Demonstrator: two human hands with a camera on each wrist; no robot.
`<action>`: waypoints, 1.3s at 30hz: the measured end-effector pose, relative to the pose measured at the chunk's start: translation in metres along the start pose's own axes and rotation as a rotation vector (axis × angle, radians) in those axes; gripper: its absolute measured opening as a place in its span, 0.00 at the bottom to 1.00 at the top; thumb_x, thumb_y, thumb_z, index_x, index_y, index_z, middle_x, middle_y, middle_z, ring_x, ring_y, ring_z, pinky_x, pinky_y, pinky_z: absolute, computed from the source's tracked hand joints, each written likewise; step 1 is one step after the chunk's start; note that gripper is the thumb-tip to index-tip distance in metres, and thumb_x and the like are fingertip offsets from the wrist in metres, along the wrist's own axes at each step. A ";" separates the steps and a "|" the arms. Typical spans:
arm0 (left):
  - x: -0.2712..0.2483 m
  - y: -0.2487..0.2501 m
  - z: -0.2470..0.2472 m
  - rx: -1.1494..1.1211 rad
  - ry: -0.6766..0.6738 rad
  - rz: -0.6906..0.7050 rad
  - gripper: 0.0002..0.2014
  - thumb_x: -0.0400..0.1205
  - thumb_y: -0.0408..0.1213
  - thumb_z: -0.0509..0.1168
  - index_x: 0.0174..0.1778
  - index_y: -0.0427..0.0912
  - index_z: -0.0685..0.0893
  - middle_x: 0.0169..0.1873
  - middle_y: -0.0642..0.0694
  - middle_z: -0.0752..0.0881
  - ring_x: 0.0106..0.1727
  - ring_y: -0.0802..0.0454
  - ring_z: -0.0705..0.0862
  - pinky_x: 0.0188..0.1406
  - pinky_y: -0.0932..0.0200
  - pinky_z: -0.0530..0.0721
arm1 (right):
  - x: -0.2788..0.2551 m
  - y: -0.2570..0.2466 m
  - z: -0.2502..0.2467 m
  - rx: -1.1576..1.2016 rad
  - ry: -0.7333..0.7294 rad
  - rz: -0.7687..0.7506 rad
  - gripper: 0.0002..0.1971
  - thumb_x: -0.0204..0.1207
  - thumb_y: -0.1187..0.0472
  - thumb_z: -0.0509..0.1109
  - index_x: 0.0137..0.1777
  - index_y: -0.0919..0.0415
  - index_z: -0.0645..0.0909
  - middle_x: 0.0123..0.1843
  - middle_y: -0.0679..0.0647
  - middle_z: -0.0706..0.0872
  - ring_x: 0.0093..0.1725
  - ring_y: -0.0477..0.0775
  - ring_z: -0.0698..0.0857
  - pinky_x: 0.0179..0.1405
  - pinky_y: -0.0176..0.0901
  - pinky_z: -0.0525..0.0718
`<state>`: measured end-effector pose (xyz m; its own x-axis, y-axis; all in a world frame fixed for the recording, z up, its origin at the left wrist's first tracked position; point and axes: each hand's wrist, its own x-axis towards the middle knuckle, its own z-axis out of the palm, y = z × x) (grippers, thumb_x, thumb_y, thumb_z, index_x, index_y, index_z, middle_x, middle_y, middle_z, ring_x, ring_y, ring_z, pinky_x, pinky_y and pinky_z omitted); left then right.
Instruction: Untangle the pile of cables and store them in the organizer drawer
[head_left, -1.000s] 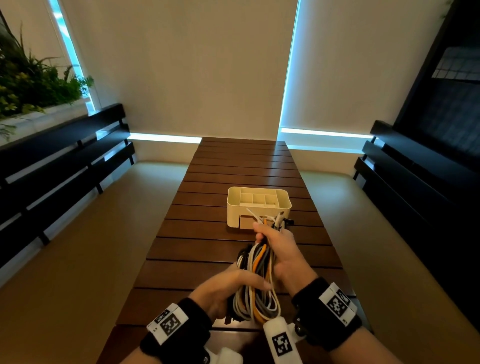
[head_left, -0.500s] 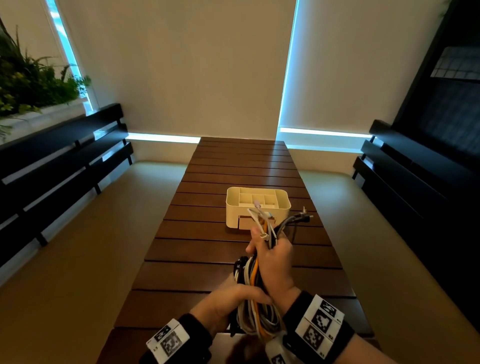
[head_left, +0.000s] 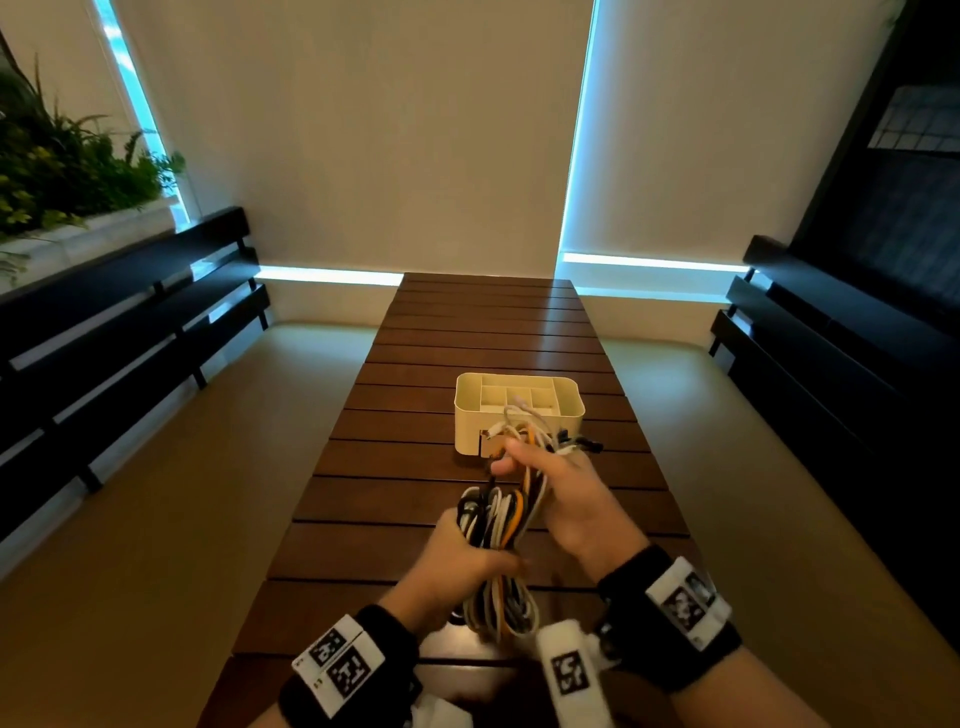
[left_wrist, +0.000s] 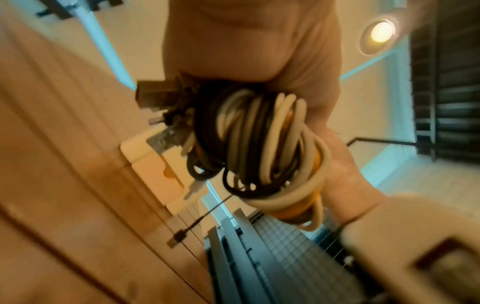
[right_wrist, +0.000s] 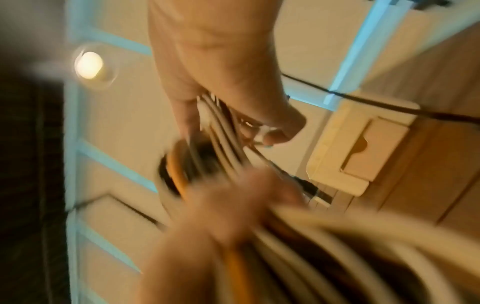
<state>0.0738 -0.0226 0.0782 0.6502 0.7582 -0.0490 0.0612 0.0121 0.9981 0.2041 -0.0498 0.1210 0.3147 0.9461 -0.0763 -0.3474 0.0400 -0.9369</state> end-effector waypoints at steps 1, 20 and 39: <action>0.003 0.001 -0.006 0.079 0.031 0.009 0.13 0.61 0.24 0.75 0.35 0.42 0.84 0.29 0.52 0.84 0.36 0.51 0.83 0.36 0.59 0.82 | 0.001 -0.005 -0.009 -0.036 -0.034 0.064 0.11 0.66 0.59 0.73 0.47 0.61 0.87 0.37 0.56 0.89 0.43 0.56 0.86 0.48 0.51 0.84; 0.000 0.037 -0.033 0.942 0.024 0.228 0.12 0.61 0.47 0.68 0.38 0.62 0.76 0.34 0.58 0.86 0.40 0.54 0.85 0.38 0.59 0.83 | -0.009 0.012 -0.022 -1.630 -0.171 -0.558 0.23 0.68 0.41 0.69 0.61 0.49 0.76 0.57 0.45 0.86 0.60 0.51 0.81 0.57 0.42 0.56; 0.020 0.057 -0.072 0.818 0.484 0.212 0.16 0.65 0.40 0.78 0.45 0.55 0.82 0.34 0.54 0.85 0.41 0.46 0.86 0.39 0.54 0.84 | -0.013 0.007 -0.063 -1.199 0.022 -0.466 0.11 0.66 0.57 0.79 0.44 0.52 0.80 0.41 0.46 0.85 0.35 0.42 0.83 0.35 0.40 0.86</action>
<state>0.0361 0.0400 0.1365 0.3377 0.8805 0.3327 0.6045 -0.4738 0.6404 0.2532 -0.0821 0.0935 0.2098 0.9151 0.3443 0.8022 0.0402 -0.5957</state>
